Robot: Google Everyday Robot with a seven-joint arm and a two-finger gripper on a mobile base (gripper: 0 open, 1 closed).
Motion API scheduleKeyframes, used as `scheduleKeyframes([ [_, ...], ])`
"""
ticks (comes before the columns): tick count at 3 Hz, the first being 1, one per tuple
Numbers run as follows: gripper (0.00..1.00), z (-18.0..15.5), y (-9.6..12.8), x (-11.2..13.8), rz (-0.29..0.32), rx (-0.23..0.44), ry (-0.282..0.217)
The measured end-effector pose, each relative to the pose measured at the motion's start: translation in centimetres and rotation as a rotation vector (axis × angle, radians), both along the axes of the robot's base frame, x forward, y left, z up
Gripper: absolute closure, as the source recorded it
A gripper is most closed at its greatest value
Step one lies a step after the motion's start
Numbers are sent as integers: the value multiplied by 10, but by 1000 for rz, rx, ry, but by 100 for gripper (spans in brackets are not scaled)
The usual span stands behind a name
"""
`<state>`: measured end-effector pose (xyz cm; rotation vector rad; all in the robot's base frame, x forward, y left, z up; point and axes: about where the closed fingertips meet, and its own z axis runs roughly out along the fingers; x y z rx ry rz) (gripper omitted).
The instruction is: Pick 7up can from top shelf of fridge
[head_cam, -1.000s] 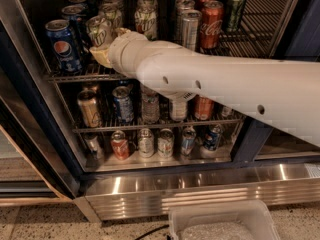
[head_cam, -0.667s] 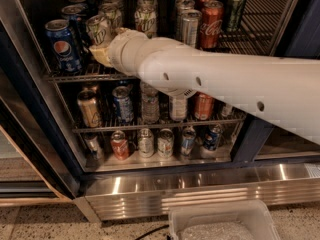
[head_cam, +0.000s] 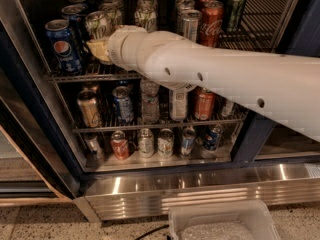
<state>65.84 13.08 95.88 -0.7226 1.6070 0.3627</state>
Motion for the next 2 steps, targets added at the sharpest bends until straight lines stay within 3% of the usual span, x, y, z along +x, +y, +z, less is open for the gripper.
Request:
scheduleKeyframes([
  [2, 100, 11, -6, -4, -7, 43, -20],
])
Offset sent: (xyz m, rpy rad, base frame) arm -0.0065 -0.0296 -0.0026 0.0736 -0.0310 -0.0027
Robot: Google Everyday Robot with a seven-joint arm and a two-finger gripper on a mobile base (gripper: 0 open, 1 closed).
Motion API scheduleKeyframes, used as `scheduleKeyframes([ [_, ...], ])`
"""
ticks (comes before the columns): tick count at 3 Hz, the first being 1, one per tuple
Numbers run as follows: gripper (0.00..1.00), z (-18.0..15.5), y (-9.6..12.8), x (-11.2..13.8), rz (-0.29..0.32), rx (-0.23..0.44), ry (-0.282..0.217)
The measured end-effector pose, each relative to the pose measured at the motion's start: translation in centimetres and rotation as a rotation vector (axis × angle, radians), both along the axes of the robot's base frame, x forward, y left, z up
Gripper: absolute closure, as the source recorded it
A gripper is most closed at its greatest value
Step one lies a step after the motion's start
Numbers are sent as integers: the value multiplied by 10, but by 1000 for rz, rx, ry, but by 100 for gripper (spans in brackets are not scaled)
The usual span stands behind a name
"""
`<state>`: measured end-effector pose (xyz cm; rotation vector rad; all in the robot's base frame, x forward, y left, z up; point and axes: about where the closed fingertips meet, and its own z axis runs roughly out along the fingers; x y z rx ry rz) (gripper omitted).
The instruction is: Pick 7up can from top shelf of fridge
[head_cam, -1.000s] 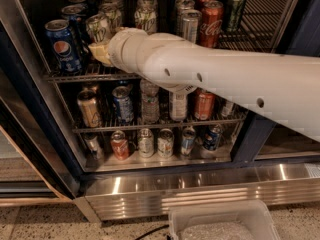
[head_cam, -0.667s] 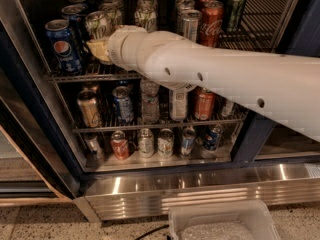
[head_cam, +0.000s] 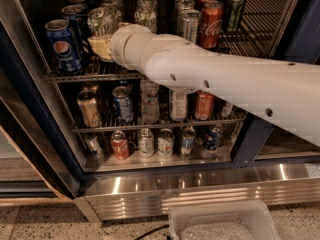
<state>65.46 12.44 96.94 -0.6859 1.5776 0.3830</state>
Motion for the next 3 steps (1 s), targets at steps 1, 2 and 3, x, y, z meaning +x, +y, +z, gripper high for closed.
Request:
scheduleKeyframes([
  [1, 100, 8, 0, -4, 19, 24, -5],
  [2, 100, 31, -4, -13, 85, 62, -16],
  [3, 100, 31, -4, -13, 85, 62, -16],
])
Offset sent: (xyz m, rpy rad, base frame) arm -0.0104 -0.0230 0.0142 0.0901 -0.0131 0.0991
